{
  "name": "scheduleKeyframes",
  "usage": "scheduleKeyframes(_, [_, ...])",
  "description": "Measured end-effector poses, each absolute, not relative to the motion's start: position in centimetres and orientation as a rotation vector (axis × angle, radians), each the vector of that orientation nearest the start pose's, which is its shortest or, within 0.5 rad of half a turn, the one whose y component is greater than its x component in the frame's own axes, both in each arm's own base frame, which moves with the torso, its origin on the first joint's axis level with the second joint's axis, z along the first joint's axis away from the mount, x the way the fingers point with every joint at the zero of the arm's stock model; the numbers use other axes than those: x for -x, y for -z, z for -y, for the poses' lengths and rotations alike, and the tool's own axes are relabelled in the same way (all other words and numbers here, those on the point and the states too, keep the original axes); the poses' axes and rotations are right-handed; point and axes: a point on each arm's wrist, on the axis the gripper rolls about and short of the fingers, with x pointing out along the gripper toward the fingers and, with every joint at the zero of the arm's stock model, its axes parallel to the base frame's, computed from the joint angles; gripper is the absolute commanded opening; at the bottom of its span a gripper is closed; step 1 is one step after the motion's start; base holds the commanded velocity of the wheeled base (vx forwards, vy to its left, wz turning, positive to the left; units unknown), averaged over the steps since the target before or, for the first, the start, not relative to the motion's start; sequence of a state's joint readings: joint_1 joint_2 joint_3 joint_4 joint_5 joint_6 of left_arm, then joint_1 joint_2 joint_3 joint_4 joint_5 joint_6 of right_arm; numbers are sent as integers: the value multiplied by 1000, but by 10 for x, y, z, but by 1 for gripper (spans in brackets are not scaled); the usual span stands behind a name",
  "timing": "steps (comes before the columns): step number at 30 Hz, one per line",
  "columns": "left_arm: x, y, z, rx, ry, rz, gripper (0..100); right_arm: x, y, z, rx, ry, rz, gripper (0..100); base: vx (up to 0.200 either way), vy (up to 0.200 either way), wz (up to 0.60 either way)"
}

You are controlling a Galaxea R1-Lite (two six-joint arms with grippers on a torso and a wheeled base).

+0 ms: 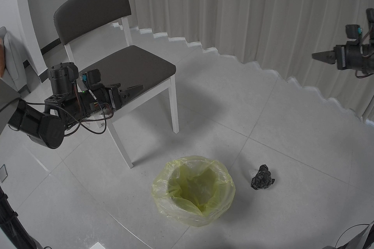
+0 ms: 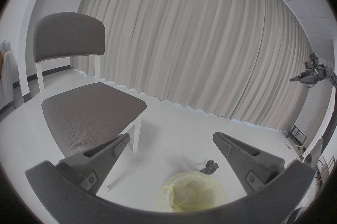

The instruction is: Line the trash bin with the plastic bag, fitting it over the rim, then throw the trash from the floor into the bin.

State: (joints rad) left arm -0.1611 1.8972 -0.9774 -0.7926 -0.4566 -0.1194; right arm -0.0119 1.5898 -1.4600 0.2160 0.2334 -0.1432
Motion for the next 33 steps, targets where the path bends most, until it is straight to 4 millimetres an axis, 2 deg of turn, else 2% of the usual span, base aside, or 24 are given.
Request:
scheduleKeyframes(6, [-362,-168,68,147,604,-157,100,-373,-265,-3,80,-242,-367,100,0,0,0])
scheduleKeyframes(10, [-367,-161,69,154,601,-156,100,-427,-220,-5,68,-239,-390,100,0,0,0])
scheduleKeyframes(15, [-374,-151,69,163,595,-156,100,-483,-148,-4,57,-229,-430,100,0,0,0])
scheduleKeyframes(17, [-376,-146,70,166,594,-161,100,-502,-112,-2,54,-223,-453,100,0,0,0])
scheduleKeyframes(19, [-379,-141,71,169,591,-162,100,-516,-79,0,53,-218,-473,100,0,0,0])
scheduleKeyframes(21, [-381,-136,71,171,588,-161,100,-529,-36,4,59,-211,-502,100,0,0,0])
scheduleKeyframes(23, [-384,-130,72,173,586,-159,100,-536,-1,8,67,-204,-522,100,0,0,0])
scheduleKeyframes(27, [-389,-116,73,178,579,-169,100,-542,56,21,78,-187,-549,100,0,0,0])
scheduleKeyframes(30, [-392,-108,74,180,576,-181,100,-543,77,26,77,-178,-556,100,0,0,0])
scheduleKeyframes(33, [-393,-102,74,182,570,-193,100,-544,80,30,77,-175,-530,100,0,0,0])
